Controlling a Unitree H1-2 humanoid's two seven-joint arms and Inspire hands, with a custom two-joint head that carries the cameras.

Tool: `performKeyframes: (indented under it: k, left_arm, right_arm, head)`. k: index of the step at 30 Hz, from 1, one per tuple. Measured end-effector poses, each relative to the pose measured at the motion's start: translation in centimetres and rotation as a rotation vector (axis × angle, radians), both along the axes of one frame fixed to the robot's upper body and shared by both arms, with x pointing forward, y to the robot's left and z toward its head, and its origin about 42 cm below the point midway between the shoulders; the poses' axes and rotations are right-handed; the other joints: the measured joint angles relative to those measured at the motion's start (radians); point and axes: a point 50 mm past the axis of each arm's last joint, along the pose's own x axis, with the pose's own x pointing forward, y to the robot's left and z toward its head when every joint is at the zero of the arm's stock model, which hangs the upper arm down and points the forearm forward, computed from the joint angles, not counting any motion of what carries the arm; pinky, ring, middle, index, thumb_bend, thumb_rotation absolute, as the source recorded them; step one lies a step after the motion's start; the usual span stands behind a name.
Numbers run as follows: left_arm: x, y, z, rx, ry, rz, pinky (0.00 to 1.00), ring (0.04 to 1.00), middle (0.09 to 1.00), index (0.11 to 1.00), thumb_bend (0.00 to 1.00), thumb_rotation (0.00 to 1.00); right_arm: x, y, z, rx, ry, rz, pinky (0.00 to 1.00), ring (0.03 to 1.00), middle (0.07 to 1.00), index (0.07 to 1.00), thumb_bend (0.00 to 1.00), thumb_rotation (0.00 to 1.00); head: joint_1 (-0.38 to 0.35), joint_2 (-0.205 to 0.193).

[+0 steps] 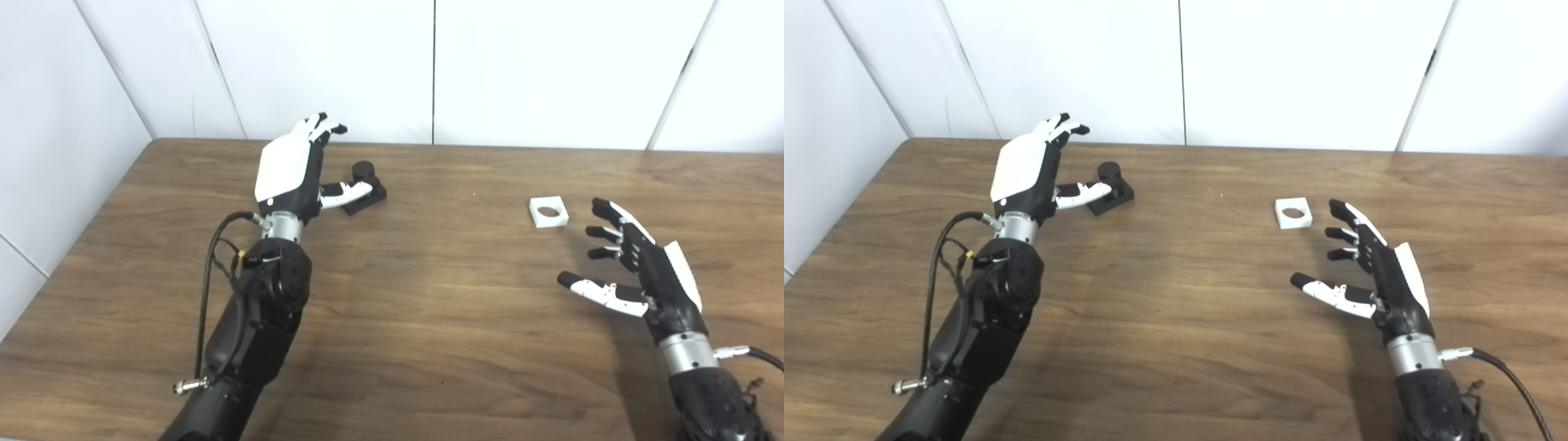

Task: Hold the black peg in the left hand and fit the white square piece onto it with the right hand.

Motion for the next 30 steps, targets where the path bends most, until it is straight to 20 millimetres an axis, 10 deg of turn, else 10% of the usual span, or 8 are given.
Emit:
performKeyframes:
  k: [30]
  left_arm:
    - [3.1,0.2,-3.4,0.090,0.172,0.050,1.00,1.000,1.000,0.779,0.85,0.57]
  right_arm:
    - [-0.6,0.0,-0.4,0.012,0.011,-0.009,0.63,0.797,0.894,0.876,0.74,0.16]
  head:
    - [-0.026,0.005]
